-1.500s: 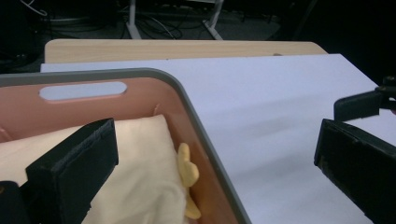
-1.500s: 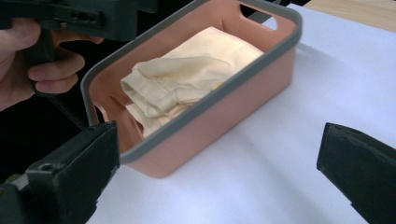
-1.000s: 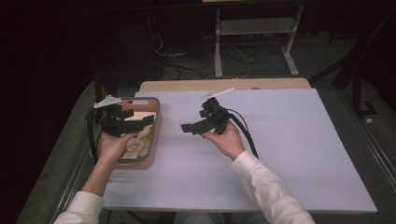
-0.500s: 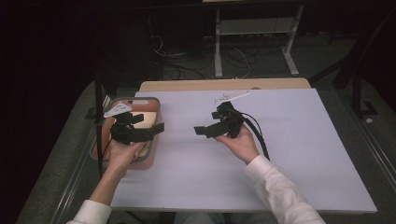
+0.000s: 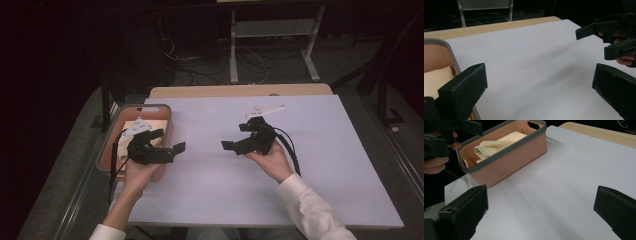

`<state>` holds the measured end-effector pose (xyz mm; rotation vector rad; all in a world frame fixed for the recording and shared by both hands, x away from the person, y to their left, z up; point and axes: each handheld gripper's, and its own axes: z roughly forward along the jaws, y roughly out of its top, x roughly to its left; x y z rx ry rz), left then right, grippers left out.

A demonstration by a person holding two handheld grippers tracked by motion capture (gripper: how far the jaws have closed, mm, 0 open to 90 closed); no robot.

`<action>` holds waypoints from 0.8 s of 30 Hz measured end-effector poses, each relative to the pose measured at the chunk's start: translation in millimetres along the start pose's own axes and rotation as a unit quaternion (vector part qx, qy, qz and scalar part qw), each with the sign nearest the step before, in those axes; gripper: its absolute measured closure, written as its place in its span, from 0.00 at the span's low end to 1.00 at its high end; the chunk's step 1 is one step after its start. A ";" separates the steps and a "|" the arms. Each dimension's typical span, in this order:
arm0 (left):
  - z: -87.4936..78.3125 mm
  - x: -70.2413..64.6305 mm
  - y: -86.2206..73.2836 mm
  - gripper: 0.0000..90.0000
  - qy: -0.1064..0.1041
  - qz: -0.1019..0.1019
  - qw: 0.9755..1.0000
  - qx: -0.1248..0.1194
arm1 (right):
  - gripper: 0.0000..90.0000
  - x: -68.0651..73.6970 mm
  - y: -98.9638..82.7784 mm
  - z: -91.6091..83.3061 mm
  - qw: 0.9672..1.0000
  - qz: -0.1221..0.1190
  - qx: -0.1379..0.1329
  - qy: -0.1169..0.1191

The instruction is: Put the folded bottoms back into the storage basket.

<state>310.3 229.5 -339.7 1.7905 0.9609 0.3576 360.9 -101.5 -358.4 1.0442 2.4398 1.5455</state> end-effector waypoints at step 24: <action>4.0 -23.7 -33.8 0.00 -0.021 0.037 0.999 0.018 | 0.00 -15.0 -49.4 -51.4 1.000 0.001 -0.024 -0.018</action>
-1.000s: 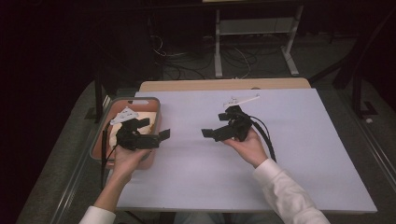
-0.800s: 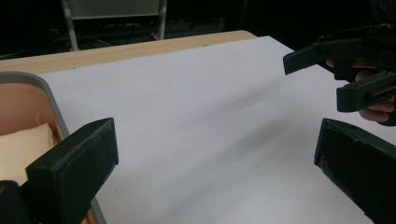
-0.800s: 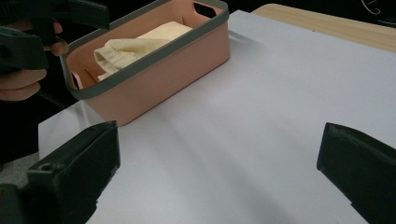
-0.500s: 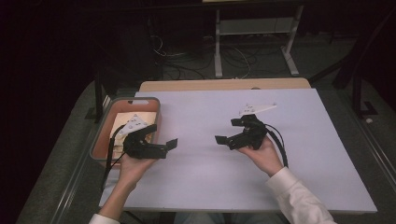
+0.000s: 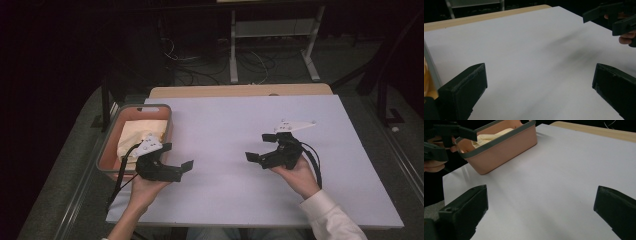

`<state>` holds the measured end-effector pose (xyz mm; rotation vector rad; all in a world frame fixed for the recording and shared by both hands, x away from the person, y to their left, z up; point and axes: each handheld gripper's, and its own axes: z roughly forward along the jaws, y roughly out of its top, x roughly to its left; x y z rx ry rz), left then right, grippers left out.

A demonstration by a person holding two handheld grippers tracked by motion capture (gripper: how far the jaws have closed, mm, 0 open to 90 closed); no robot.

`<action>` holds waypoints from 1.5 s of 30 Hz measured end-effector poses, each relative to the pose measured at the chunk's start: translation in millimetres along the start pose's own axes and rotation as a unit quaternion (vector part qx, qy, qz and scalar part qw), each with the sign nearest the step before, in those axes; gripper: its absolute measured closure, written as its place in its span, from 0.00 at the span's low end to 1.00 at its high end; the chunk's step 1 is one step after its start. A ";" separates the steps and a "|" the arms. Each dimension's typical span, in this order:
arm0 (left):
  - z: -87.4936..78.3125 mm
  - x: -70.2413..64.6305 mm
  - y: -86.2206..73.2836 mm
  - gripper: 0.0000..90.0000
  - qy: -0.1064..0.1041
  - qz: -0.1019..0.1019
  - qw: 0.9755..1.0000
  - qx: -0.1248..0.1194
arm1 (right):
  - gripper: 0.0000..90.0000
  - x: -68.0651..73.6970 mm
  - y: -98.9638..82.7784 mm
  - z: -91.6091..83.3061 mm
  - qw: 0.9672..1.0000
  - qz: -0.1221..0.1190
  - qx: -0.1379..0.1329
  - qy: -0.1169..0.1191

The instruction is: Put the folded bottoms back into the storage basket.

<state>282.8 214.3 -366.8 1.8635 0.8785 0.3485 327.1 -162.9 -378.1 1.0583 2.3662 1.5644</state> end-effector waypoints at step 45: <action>17.0 -18.9 -36.8 0.00 -0.031 0.050 0.997 0.053 | 0.00 -29.6 -91.9 -84.7 0.999 0.007 -0.018 -0.036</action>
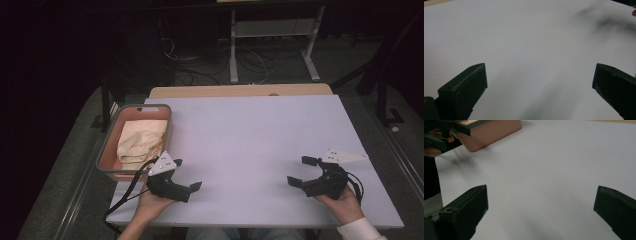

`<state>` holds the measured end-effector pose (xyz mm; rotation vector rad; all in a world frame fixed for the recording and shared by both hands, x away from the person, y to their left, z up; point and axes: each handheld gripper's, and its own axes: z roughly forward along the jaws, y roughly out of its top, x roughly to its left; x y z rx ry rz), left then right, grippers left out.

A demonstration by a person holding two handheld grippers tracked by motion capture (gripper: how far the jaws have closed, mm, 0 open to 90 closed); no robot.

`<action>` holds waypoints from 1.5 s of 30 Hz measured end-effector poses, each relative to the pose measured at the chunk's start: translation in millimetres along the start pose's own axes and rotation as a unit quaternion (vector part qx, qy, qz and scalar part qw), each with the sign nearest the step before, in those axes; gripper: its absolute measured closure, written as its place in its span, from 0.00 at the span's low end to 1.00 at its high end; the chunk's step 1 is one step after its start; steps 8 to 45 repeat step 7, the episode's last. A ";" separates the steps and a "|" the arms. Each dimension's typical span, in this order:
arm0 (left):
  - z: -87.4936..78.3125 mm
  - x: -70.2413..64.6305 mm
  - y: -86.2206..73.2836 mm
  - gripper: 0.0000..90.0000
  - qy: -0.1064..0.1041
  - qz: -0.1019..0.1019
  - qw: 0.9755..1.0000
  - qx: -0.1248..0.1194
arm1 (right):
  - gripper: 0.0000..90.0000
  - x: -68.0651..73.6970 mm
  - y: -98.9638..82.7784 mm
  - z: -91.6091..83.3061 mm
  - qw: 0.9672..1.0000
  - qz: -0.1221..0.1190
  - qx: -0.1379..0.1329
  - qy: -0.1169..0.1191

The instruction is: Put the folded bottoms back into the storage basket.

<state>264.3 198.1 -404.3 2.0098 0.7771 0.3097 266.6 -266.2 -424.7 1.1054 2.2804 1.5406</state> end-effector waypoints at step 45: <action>0.9 -0.6 -0.6 0.00 0.001 0.000 1.000 0.002 | 0.00 -1.6 -5.0 -4.4 1.000 0.002 0.003 -0.006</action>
